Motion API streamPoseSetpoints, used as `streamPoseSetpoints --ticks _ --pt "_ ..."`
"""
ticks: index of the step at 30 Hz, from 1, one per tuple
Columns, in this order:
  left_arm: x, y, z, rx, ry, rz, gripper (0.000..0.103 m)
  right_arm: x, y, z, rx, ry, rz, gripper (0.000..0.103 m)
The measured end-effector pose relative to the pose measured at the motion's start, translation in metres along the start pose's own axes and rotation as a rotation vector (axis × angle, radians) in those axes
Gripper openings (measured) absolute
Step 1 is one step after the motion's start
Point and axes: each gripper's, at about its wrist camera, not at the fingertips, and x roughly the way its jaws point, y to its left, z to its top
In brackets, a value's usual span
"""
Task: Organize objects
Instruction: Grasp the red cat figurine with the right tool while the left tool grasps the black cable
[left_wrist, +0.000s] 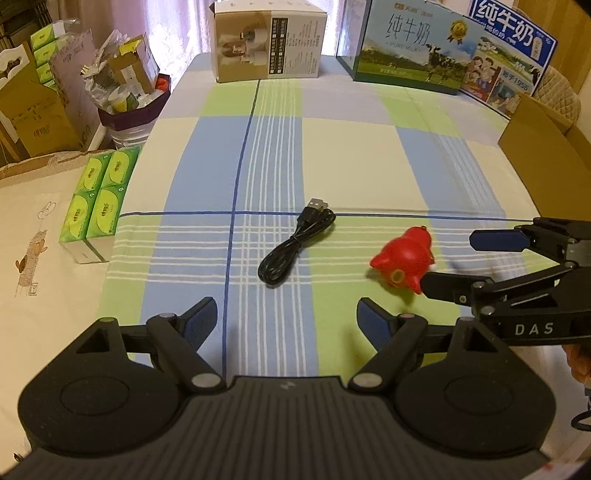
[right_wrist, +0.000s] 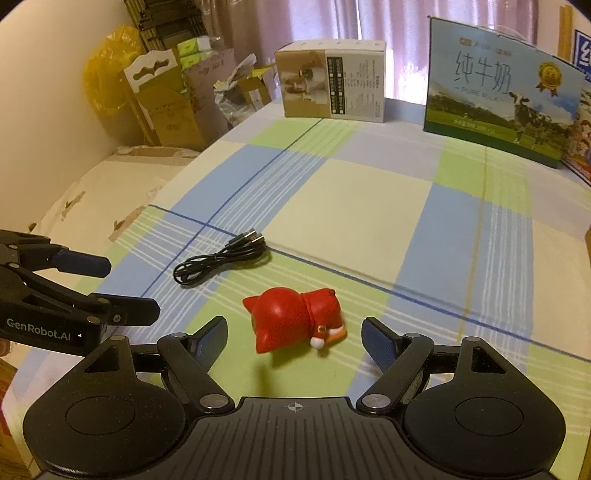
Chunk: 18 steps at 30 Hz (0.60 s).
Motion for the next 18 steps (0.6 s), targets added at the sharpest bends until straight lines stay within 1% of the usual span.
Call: streamPoseSetpoints --ticks 9,15,16,17,18 --pt "0.022 0.005 0.01 0.006 0.031 0.004 0.08 0.029 -0.005 0.004 -0.034 0.043 0.005 0.077" --pt "0.031 0.007 0.015 0.014 0.038 0.01 0.08 0.039 -0.005 0.004 -0.056 0.065 0.013 0.076" --pt "0.032 0.007 0.016 0.017 0.038 0.011 0.08 0.04 -0.005 0.003 -0.063 0.062 0.013 0.075" --pt "0.033 0.007 0.017 0.02 0.038 0.011 0.08 0.041 -0.005 0.003 -0.07 0.061 0.015 0.065" --pt "0.035 0.006 0.018 0.024 0.038 0.01 0.08 0.041 -0.005 0.002 -0.075 0.063 0.02 0.064"
